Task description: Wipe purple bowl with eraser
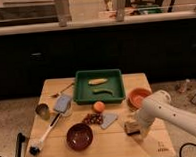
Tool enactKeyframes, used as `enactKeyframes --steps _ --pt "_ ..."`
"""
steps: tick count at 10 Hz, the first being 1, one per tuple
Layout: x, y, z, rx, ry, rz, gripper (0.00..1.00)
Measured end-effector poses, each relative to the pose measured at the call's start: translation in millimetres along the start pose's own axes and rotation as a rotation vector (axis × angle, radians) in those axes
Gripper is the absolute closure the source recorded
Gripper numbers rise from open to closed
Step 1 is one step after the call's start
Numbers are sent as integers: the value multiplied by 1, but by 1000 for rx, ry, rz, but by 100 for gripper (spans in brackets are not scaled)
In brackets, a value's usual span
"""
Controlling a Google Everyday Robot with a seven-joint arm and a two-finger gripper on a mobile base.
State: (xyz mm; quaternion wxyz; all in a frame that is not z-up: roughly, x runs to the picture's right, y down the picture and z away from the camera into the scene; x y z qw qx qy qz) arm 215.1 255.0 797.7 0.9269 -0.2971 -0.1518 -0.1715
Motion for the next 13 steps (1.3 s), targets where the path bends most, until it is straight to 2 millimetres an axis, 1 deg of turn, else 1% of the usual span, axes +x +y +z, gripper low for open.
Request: enactKeyframes --steps 6,7,8,10,11,12,13 --pt "11 4 2 2 -56 30 20" --pt "13 5 3 3 -59 33 21" --pt "15 5 4 3 -63 36 28" --pt "20 8 5 1 -65 42 49" --pt "22 8 5 6 -65 43 58" --pt "25 9 6 6 -67 44 69" --pt "27 13 6 0 -69 48 79"
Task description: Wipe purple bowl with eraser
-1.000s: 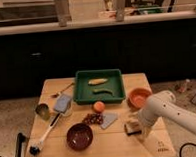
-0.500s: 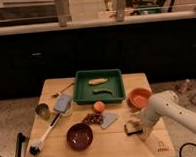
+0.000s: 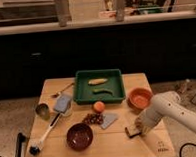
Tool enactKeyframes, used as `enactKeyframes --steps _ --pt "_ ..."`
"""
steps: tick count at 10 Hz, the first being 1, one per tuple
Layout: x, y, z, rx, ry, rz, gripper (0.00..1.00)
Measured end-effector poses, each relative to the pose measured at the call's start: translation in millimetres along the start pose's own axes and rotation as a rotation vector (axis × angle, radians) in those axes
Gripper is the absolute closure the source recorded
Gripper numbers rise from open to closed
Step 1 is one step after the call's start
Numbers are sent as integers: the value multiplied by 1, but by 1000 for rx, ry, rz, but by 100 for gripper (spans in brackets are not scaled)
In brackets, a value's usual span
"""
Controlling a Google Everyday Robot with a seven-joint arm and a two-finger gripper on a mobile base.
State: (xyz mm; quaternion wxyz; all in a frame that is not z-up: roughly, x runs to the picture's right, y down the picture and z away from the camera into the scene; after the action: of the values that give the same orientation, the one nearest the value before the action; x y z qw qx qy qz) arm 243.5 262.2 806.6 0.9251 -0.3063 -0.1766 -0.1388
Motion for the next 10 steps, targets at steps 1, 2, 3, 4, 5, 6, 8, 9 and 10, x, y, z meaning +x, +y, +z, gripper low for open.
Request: enactKeyframes --steps 1,2,3,4,5,6,8,9,10 --pt "2 1 1 -4 -2 4 89" --pt "3 0 2 -22 3 -3 97" --pt "2 -3 3 -37 11 -17 100" --pt "2 -4 2 -45 20 -21 100" --pt "1 -7 2 -52 26 -27 100" --pt "-2 -12 0 -61 28 -36 100" --pt "-4 -15 -6 -67 30 -38 100" --pt "-5 -17 -9 -67 31 -41 100" --pt "-8 -21 -13 -66 32 -47 100"
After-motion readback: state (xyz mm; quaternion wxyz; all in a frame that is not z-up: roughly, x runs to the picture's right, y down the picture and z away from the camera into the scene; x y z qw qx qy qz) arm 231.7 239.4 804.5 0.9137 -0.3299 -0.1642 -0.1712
